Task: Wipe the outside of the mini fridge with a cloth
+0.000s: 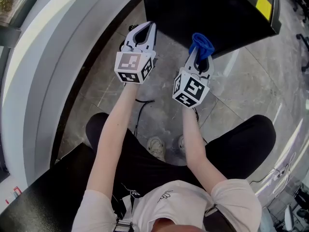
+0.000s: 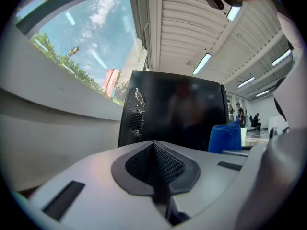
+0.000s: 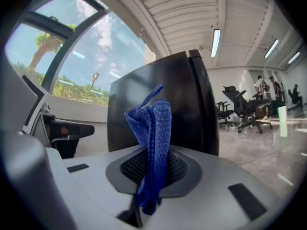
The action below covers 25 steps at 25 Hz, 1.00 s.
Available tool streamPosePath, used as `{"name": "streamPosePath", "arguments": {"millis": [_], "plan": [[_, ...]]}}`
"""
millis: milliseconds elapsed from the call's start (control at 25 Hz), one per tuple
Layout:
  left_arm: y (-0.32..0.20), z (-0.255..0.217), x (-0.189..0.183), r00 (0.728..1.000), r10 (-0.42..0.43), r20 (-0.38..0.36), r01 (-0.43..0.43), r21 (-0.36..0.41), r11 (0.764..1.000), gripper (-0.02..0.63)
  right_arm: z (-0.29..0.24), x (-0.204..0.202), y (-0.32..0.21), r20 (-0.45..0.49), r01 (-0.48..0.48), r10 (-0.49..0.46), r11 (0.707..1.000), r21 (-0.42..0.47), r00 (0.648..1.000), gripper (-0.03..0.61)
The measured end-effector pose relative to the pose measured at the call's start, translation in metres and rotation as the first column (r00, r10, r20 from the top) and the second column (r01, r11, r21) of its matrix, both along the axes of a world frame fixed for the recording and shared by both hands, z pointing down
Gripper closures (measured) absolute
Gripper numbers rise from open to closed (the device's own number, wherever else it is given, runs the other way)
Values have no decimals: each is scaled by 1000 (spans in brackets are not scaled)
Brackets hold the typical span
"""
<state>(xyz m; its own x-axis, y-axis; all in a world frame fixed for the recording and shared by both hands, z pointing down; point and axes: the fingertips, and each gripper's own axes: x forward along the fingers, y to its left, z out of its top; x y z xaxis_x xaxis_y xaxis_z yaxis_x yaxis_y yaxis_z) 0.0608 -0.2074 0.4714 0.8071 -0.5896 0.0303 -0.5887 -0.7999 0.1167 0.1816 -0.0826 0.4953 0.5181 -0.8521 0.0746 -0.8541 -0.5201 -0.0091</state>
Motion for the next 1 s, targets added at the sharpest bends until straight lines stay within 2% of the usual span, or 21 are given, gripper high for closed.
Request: {"name": "streamPosePath", "arguments": {"millis": [160, 240, 320, 520, 600, 720, 760, 840, 920, 1000], "plan": [[-8, -14, -19, 997, -74, 3, 73, 65, 995, 609, -10, -33, -41, 41, 116, -118, 992, 50, 992, 506], [-15, -18, -29, 994, -113, -6, 113, 75, 991, 609, -3, -54, -65, 102, 199, -203, 979, 41, 974, 506], [-22, -14, -42, 987, -162, -6, 162, 54, 985, 609, 16, -78, -86, 204, 265, -261, 964, 7, 944, 506], [-62, 6, -66, 954, -292, 60, 294, -31, 955, 609, 33, -109, -142, 214, 397, -372, 913, -92, 903, 506], [-82, 1, -61, 959, -270, 81, 272, -17, 962, 609, 40, -116, -160, 236, 468, -435, 877, -110, 869, 506], [-92, -6, -45, 979, -154, 131, 145, 75, 987, 609, 49, -118, -171, 196, 548, -519, 825, -142, 832, 506], [-91, -4, -42, 981, -128, 145, 112, 108, 988, 609, 51, -113, -171, 166, 550, -527, 821, -155, 833, 506], [-87, 8, -44, 982, -122, 142, 101, 145, 984, 609, 47, -99, -172, 85, 529, -522, 836, -146, 849, 506], [-86, 31, -49, 981, -169, 97, 156, 134, 979, 609, 40, -88, -176, 11, 488, -489, 868, -92, 872, 506], [-87, 54, -54, 974, -220, 48, 214, 109, 971, 609, 45, -84, -184, 10, 432, -432, 901, -32, 902, 506]]}}
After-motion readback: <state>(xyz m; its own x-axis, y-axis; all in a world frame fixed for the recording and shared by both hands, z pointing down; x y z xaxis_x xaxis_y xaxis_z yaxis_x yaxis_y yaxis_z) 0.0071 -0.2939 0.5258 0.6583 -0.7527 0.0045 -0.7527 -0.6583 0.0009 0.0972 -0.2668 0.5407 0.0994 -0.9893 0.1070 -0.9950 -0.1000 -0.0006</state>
